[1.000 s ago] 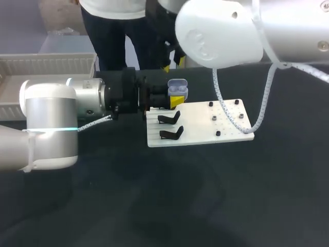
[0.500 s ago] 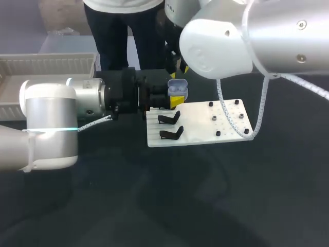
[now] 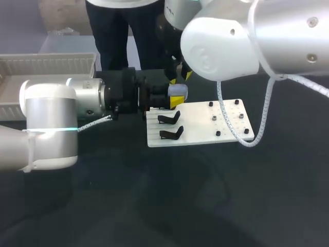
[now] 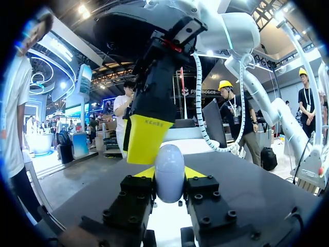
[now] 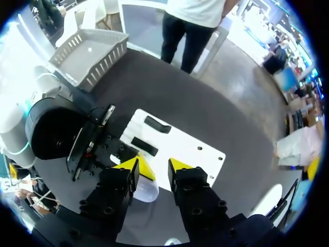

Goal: Pick up each earbud case from the left stands, insert the matching earbuds, close the lid, and place the case in the box.

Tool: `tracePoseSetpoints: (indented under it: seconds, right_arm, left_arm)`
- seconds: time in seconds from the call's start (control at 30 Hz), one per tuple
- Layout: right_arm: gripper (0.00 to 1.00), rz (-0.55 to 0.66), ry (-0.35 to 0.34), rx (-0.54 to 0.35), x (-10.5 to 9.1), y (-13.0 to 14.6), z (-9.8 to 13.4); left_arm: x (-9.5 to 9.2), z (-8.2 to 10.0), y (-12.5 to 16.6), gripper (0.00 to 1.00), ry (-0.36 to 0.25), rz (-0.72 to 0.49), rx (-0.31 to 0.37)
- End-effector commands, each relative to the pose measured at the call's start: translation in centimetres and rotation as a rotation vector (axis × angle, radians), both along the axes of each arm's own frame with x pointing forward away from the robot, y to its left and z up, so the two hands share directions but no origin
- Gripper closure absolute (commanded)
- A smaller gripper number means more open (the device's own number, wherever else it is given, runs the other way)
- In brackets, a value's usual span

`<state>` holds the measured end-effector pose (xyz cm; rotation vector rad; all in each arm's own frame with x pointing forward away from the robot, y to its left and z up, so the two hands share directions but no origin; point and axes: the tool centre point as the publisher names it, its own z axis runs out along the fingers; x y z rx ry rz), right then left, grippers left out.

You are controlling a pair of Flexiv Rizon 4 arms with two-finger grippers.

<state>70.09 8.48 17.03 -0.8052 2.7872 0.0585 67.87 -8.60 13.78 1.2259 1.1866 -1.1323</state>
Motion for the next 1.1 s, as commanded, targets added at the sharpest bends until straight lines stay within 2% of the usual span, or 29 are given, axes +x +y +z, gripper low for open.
tracePoseSetpoints:
  seconds: [0.03, 0.13, 0.2, 0.27, 0.3, 0.37, 0.47, 0.53, 0.77, 0.9, 0.93, 1.03, 1.1]
  right_arm:
    - [0.64, -0.026, -0.048, 0.023, -1.0, -0.6, 0.1]
    - [0.62, -0.096, -0.116, 0.096, -1.3, -1.4, 1.4]
    - [0.57, -0.139, -0.166, 0.142, -1.7, -2.0, 2.2]
    - [0.52, -0.175, -0.209, 0.179, -2.1, -2.5, 3.0]
    - [0.38, -0.188, -0.229, 0.194, -2.3, -2.9, 3.3]
    - [0.0, -0.219, -0.256, 0.215, -2.8, -3.6, 3.7]
    - [0.0, -0.246, -0.268, 0.241, -3.4, -4.4, 4.0]
    - [0.0, -0.272, -0.273, 0.257, -3.9, -5.0, 3.7]
    - [0.0, -0.31, -0.204, 0.294, -4.9, -4.7, 1.8]
    - [0.0, -0.329, -0.184, 0.305, -5.2, -4.3, 1.3]
    - [0.0, -0.332, -0.181, 0.318, -5.2, -4.3, 1.2]
    - [0.0, -0.338, -0.181, 0.323, -5.5, -4.2, 1.3]
    - [0.0, -0.349, -0.181, 0.322, -5.6, -4.1, 1.4]
  left_arm:
    - [-0.1, 0.0, 0.0, 1.0, -0.005, 0.007, -0.004]
    - [-0.1, 0.0, 0.0, 1.0, -0.005, 0.007, -0.004]
    - [-0.1, 0.0, 0.0, 1.0, -0.005, 0.007, -0.004]
    - [0.7, 0.9, 1.6, 1.0, -0.028, 0.036, -0.01]
    - [1.3, 1.6, 2.9, 1.0, -0.04, 0.066, -0.033]
    - [2.2, 2.5, 4.8, 1.0, -0.074, 0.108, 0.003]
    - [3.4, 3.9, 7.4, 1.0, -0.114, 0.157, 0.013]
    - [4.3, 5.1, 10.2, 1.0, -0.143, 0.216, 0.007]
    - [6.6, 7.2, 18.4, 1.0, -0.234, 0.386, 0.095]
    - [7.8, 6.9, 23.3, 1.0, -0.242, 0.494, 0.105]
    - [7.8, 6.9, 23.6, 1.0, -0.245, 0.505, 0.109]
    - [8.7, 6.1, 26.2, 1.0, -0.259, 0.539, 0.159]
    - [9.4, 4.9, 27.9, 1.0, -0.243, 0.573, 0.17]
